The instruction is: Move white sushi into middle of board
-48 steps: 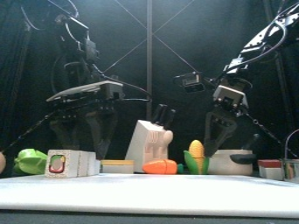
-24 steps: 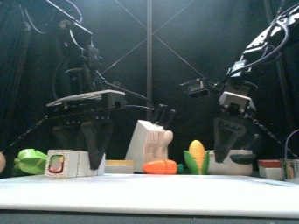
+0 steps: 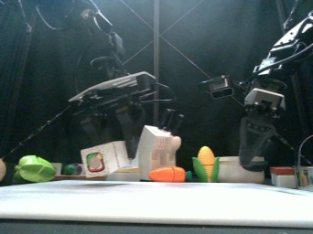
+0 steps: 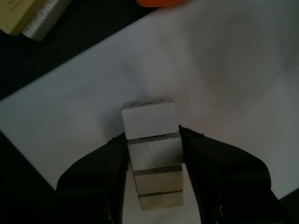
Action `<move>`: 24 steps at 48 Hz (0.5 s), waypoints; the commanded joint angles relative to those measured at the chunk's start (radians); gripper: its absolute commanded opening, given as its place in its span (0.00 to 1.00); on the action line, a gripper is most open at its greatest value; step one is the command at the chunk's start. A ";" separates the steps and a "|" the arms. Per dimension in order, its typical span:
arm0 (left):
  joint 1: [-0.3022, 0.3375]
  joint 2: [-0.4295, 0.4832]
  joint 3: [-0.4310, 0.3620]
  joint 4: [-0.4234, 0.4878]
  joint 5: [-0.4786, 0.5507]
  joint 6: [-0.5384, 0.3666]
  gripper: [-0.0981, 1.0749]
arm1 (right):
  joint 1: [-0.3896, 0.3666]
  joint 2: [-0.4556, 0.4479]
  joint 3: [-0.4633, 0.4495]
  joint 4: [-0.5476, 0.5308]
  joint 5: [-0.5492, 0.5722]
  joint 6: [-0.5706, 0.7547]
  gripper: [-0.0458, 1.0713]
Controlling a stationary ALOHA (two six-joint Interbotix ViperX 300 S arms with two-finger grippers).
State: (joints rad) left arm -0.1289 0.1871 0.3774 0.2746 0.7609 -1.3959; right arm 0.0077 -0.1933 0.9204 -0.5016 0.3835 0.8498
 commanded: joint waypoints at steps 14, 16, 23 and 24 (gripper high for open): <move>-0.003 0.109 -0.187 -0.216 -0.040 -0.051 0.62 | 0.003 -0.052 0.018 0.005 -0.006 0.040 0.74; -0.003 0.118 -0.206 -0.207 -0.038 -0.055 0.62 | 0.005 -0.052 0.018 0.005 -0.006 0.040 0.74; -0.003 0.158 -0.262 -0.161 -0.034 -0.110 0.62 | 0.005 -0.052 0.015 0.000 -0.006 0.040 0.74; -0.003 0.161 -0.267 -0.149 -0.032 -0.121 0.62 | 0.005 -0.052 0.015 0.000 -0.006 0.040 0.74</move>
State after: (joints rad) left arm -0.1350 0.3451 0.1611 0.0874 0.7271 -1.4864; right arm 0.0107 -0.2209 0.9465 -0.4970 0.3820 0.8882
